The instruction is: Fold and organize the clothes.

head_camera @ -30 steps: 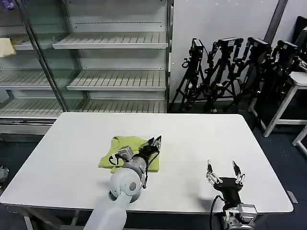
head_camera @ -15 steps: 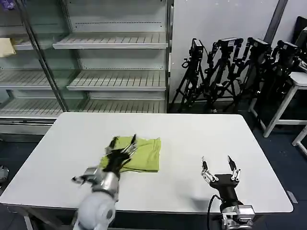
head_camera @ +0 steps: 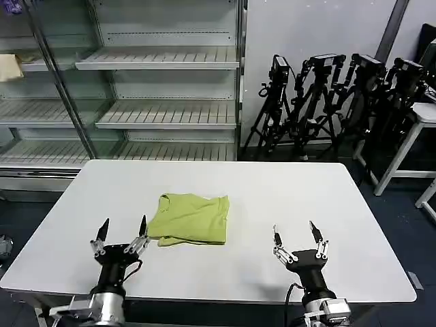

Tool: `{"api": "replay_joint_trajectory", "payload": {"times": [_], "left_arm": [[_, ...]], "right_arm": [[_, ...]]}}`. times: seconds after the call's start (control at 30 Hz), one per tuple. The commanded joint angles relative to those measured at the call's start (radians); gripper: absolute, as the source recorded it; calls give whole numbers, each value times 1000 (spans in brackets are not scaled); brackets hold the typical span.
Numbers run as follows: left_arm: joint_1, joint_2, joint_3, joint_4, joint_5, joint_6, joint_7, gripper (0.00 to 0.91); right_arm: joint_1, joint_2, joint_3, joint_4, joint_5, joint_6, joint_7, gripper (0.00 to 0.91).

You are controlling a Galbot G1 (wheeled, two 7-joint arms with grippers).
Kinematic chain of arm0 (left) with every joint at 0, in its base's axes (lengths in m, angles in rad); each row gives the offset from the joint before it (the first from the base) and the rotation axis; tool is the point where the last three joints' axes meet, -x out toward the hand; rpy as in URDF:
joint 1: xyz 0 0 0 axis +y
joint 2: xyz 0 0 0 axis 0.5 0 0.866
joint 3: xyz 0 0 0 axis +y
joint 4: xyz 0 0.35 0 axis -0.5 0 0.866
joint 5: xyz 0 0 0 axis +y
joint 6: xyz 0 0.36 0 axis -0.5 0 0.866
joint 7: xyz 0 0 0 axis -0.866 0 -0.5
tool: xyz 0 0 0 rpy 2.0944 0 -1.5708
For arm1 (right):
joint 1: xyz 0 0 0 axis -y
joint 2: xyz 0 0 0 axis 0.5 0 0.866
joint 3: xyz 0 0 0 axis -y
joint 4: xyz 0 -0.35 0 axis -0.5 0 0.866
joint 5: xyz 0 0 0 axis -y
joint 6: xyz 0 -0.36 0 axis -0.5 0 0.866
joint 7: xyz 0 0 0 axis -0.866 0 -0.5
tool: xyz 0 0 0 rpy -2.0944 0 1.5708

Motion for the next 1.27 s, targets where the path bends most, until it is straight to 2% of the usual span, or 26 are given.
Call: {"api": "replay_joint_trajectory", "payload": {"times": [0.03,0.3,0.43,0.73,1.13,1.27], "left_arm": [[158,-87,-57,-80,156,-58,59,907],[209,-116,-42,-97,175,-98,71,907],[225,-123,-33,-97,180,-113,73,907],[230,-120,-32,-96,175,-112,80,907],[243,-122,-41,-118,165,-104,83,907],[243,-131,-34,-121,166,-103,83,907]], "right_arm": [[-4,-3,-31,9,-28,15,-7,907],[-15,5,-32,28,-25,14,-3,907],[-23,4,-26,50,-30,-12,2,907],[-39,4,-14,71,-26,-21,-8,907],[-55,9,-5,91,-15,-40,12,907],[-51,3,4,96,15,-67,-23,907]]}}
